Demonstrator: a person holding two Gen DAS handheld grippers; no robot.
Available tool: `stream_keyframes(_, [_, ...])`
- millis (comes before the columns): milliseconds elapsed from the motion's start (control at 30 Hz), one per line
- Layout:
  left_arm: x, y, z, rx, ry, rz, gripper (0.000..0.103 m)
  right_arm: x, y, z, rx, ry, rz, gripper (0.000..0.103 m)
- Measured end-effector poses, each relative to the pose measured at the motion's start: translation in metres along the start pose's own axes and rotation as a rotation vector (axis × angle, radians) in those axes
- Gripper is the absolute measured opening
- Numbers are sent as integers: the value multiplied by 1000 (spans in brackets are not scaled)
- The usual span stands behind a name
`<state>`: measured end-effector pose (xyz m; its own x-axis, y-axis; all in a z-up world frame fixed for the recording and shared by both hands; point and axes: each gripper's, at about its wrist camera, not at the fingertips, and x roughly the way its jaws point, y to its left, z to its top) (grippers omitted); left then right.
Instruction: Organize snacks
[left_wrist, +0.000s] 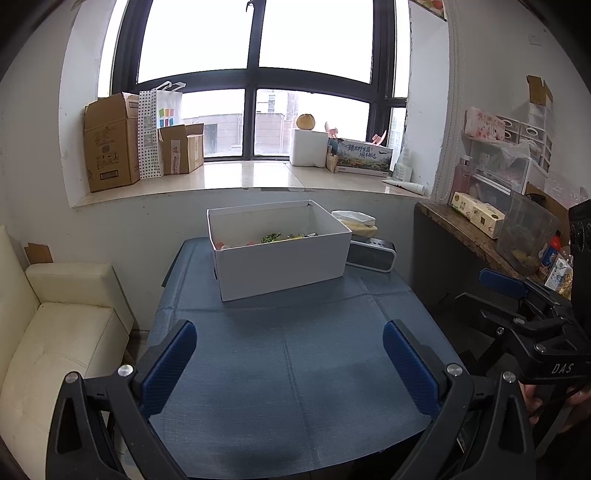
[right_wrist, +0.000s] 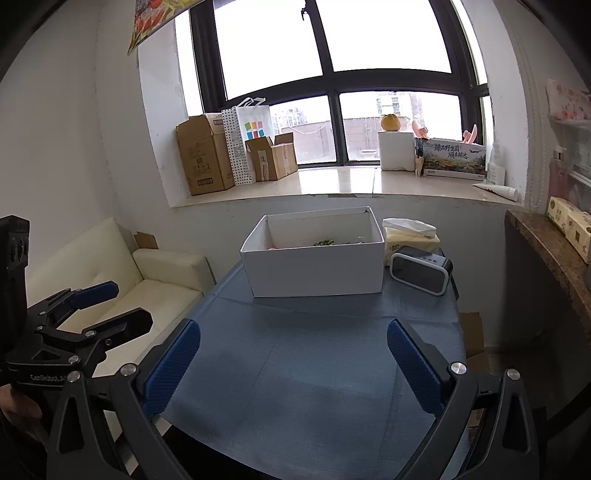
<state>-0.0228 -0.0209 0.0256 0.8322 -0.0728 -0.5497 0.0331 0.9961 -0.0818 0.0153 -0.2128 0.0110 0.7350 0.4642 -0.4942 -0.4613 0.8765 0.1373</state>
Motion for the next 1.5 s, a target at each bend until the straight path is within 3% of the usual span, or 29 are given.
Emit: stream_keyframes(1500, [1, -1, -2, 4, 12, -30, 103, -3, 1, -4, 0, 8, 15, 103])
